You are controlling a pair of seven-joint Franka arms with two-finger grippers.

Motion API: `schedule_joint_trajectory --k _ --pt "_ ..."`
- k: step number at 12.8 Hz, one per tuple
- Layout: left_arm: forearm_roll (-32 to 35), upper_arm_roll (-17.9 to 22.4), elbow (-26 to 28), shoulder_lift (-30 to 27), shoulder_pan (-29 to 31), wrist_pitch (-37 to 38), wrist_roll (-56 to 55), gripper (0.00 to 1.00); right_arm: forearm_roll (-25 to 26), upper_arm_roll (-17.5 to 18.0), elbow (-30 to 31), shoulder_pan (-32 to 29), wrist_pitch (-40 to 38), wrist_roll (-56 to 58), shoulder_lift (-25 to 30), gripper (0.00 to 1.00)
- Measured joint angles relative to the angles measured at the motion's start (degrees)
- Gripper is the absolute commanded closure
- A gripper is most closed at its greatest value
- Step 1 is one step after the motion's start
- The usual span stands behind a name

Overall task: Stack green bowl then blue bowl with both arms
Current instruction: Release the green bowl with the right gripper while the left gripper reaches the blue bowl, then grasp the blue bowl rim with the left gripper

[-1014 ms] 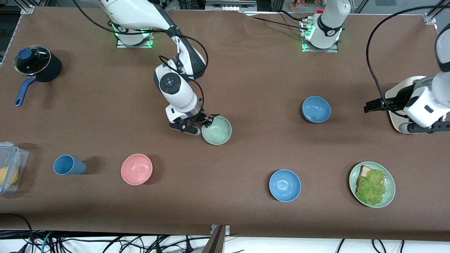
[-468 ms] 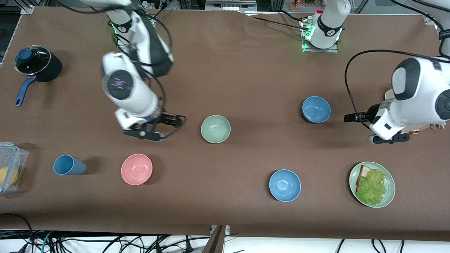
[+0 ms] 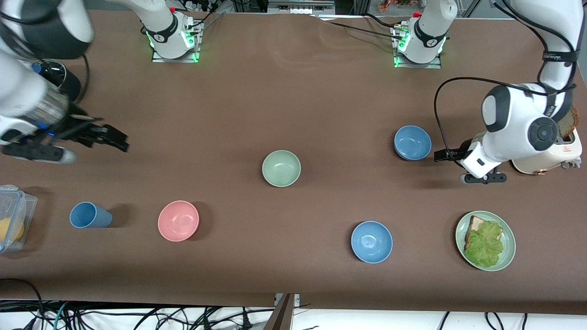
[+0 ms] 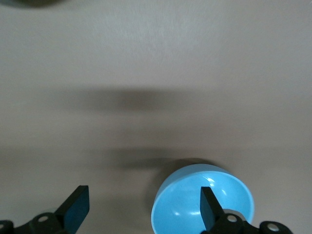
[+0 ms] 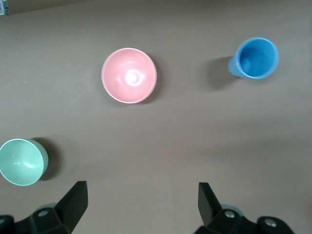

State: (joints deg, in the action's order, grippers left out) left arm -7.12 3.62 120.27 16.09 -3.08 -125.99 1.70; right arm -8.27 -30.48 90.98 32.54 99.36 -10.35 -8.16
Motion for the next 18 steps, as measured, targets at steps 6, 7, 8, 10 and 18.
schedule_joint_trajectory --k 6,7,8,10,18 --pt "0.0 -1.0 9.6 -1.9 -1.9 -6.9 0.8 0.10 4.9 31.2 1.5 -31.9 -4.6 -0.1 3.4 0.00" --pt "0.0 -1.1 10.7 -2.2 -2.1 -8.2 2.0 0.11 4.9 31.5 2.0 -32.2 -4.8 -0.1 4.1 0.00" --pt "0.0 -1.1 12.0 -2.4 -2.1 -10.3 3.8 0.12 5.0 31.7 2.4 -32.2 -4.8 -0.1 4.6 0.00" --pt "0.0 -1.1 14.1 -2.4 -2.1 -13.4 6.0 0.27 5.1 32.0 2.7 -32.2 -4.8 -0.1 4.8 0.00" --pt "-0.4 -1.0 15.1 -2.2 -2.1 -15.5 8.8 1.00 5.2 33.4 2.9 -32.0 -4.8 -0.1 4.8 0.00"
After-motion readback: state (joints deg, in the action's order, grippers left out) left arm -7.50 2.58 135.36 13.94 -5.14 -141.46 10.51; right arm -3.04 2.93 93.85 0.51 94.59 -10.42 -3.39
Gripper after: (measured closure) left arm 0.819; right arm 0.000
